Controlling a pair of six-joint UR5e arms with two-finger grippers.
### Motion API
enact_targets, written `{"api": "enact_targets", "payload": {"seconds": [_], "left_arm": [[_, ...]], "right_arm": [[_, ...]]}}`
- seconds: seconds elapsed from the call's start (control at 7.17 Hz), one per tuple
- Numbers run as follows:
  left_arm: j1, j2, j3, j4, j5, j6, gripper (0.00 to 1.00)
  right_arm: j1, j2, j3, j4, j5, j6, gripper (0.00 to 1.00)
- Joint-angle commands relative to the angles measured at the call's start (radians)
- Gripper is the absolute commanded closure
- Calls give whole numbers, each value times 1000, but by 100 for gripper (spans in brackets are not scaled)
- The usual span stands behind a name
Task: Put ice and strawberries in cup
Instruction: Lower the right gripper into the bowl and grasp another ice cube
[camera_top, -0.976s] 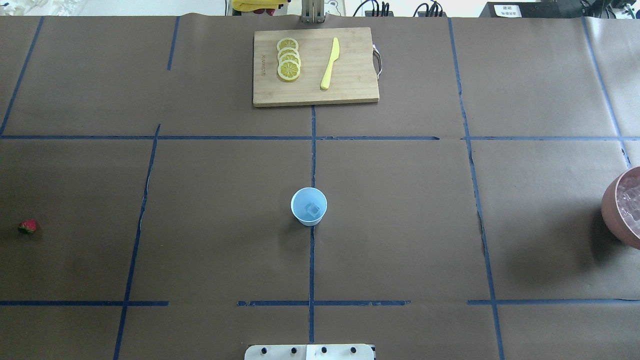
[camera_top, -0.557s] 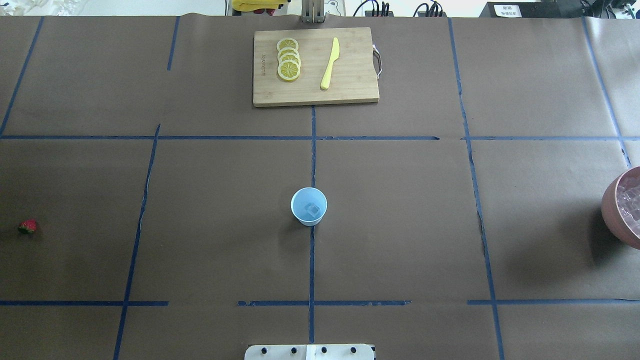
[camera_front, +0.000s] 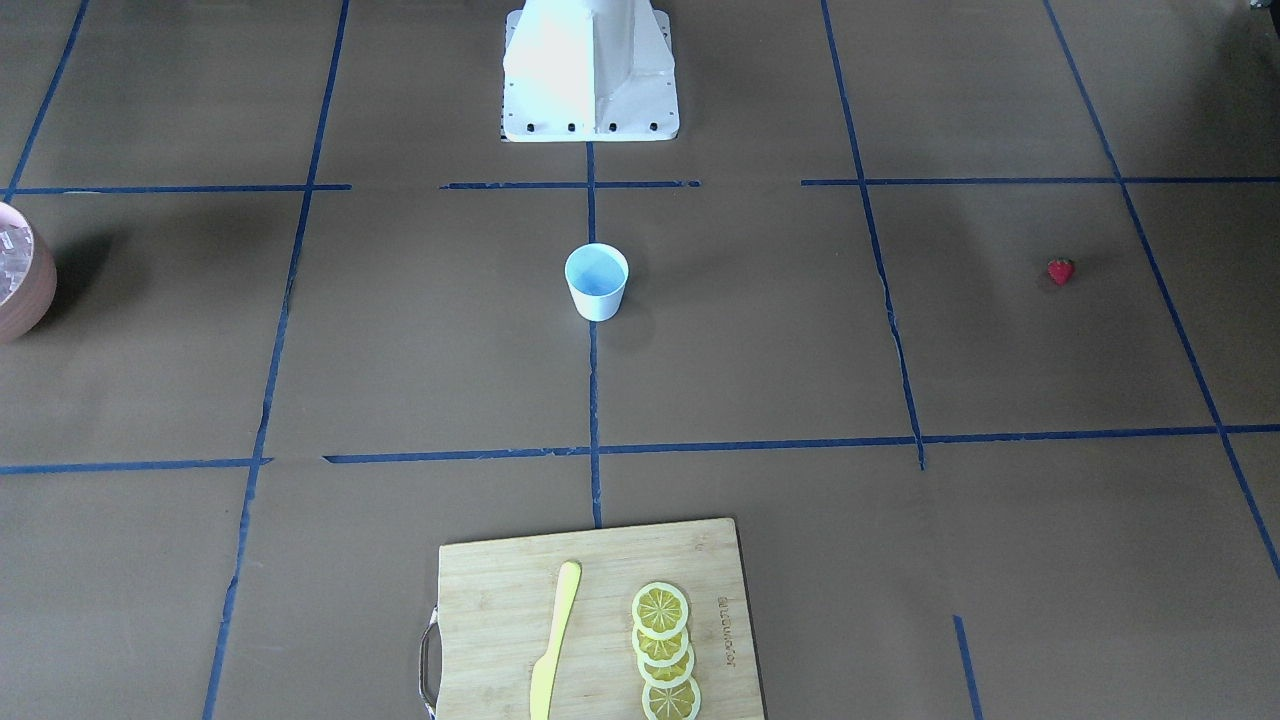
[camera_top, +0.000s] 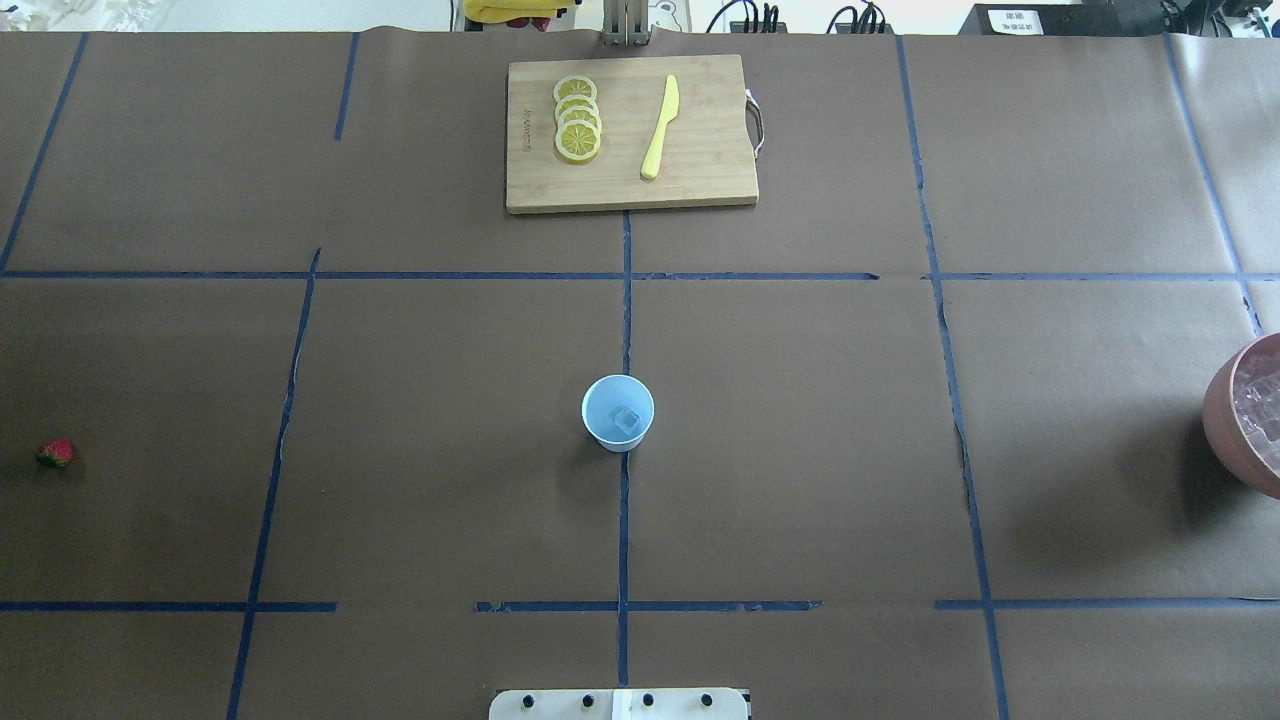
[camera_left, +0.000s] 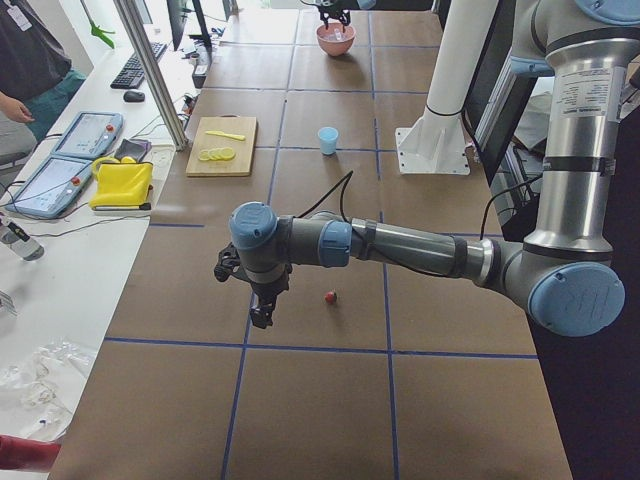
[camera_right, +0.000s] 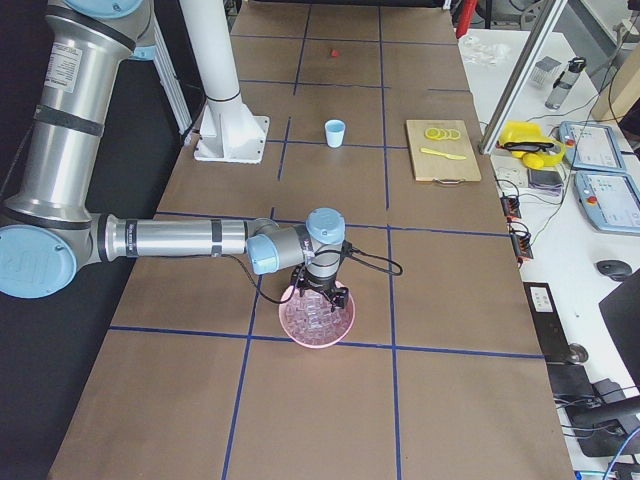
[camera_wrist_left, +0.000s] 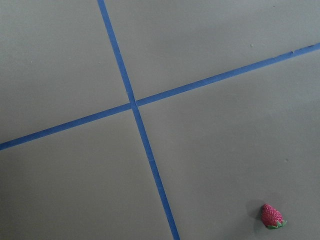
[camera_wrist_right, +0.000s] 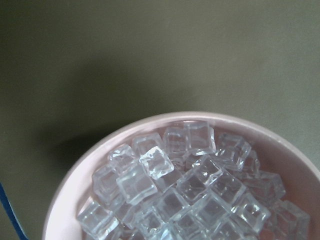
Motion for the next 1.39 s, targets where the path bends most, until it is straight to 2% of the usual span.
{"api": "enact_targets", "payload": {"seconds": [0.0,0.56,0.84,0.98,1.11,1.25], "left_arm": [[0,0,0,0,0,0,0],[0,0,0,0,0,0,0],[0,0,0,0,0,0,0],[0,2,0,0,0,0,0],[0,0,0,0,0,0,0],[0,0,-2,0,0,0,0]], "right_arm": [[-20,0,-9,1,-6,-2,5],[-38,0,-19,0,-32,-3,13],[-40,0,-22,0,-55,-8,29],[-40,0,-22,0,-56,-8,31],[-40,0,-22,0,-63,-8,38],[-40,-2,-22,0,-63,-8,49]]}}
